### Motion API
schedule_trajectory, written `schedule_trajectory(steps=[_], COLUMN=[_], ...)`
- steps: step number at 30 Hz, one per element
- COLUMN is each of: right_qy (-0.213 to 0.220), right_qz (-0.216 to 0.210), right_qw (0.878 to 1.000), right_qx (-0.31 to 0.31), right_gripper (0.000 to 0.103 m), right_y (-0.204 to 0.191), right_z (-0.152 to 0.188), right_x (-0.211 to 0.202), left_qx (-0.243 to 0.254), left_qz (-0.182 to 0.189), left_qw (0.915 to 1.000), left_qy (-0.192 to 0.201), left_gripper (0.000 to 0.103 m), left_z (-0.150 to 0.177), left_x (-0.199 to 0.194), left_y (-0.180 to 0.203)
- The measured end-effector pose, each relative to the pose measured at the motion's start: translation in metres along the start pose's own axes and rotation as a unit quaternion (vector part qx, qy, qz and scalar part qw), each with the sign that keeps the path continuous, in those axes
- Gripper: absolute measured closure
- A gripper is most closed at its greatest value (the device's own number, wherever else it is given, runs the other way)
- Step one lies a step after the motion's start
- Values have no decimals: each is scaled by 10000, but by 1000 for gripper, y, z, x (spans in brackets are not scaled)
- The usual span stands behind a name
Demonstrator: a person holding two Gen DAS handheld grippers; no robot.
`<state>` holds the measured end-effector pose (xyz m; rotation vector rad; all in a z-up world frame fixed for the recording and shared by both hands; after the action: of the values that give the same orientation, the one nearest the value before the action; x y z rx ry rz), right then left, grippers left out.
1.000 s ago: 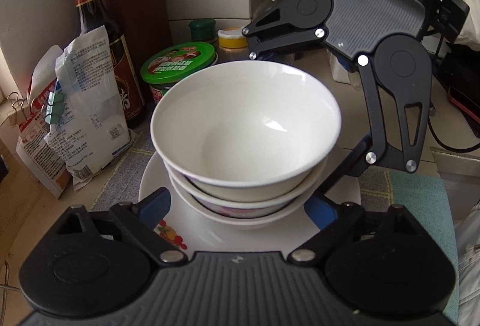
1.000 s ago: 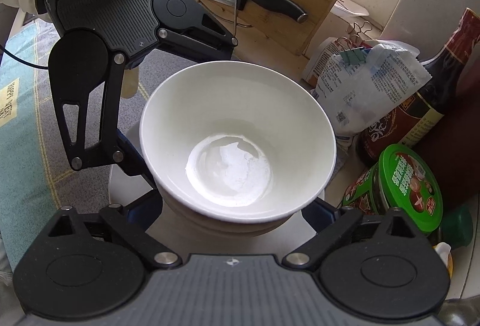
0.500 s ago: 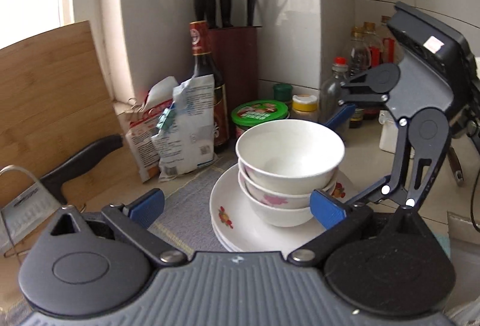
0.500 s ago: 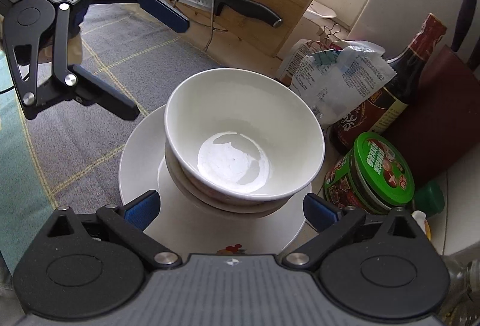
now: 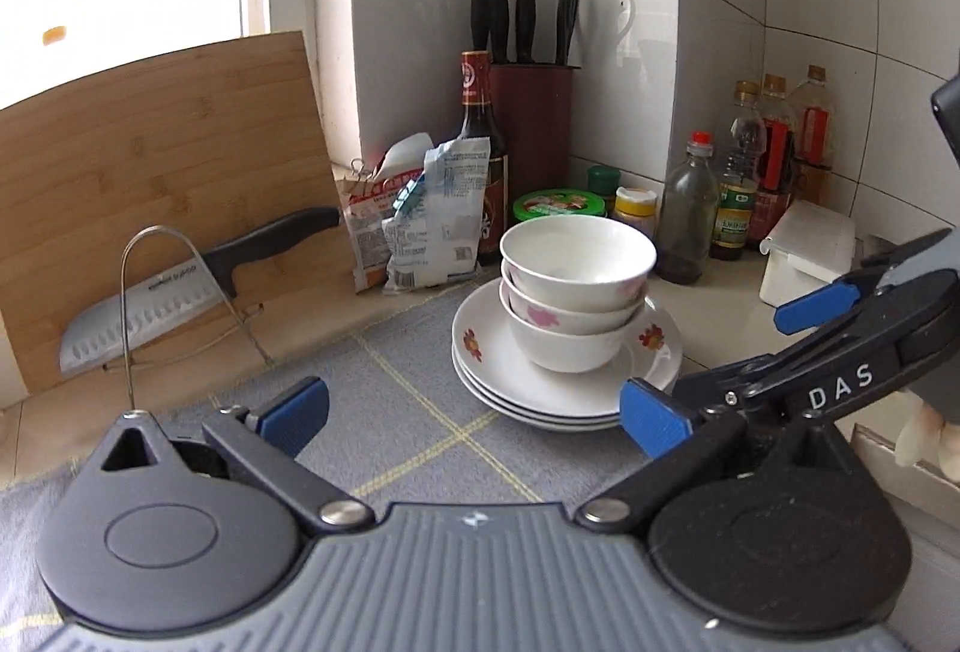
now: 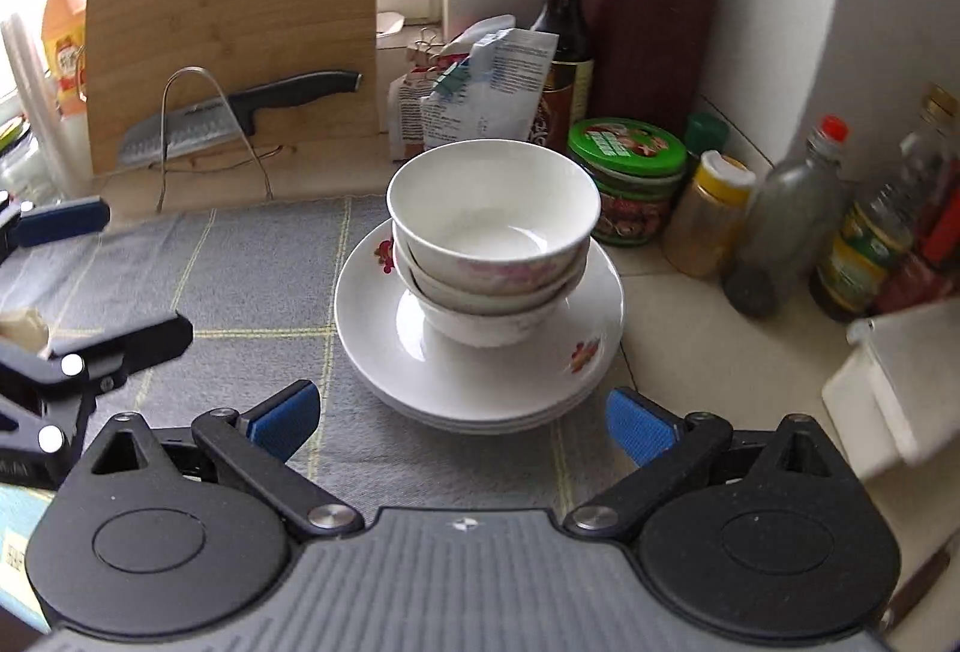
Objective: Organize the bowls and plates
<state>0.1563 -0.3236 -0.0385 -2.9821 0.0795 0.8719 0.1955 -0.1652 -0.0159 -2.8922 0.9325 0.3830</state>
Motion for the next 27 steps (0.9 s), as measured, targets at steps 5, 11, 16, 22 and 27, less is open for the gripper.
schedule_trajectory(steps=[5,11,16,22,27], right_qy=[52,114,236,315,311], right_qz=[576,783,856,845,821], right_qw=[9981,9960,9948,9943,9945], right_qx=[227,413,493,573,570], right_gripper=[0,0,0,0,0], right_y=[-14,-17,-16,-16,-18], right_z=[11,18,17,16,17], right_x=[-36,-61,-76,-84,-86], left_qx=[-14,-98,-96,-106,-130], left_qz=[-209,-330,-491,-638,-667], left_qw=[9993,9985,9977,9965,9962], left_qy=[-319,-434,-453,-524,-541], left_gripper=[1,1,1,1,0], left_z=[3,0,-6,-6,-6], left_x=[-26,-44,-52,-53,-54], left_y=[5,5,3,2,2])
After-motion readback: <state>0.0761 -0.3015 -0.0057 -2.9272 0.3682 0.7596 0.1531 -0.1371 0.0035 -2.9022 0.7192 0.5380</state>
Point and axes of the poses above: each gripper's, at about its wrist camera, not at the fingertips, and x roughly the way its jaws point, y to its right, z to its underside, the point moved 7 cm from there along x, roughly the way its jaws point, and after that the axes turned 14 degrees about y, right-handed, at the moved point
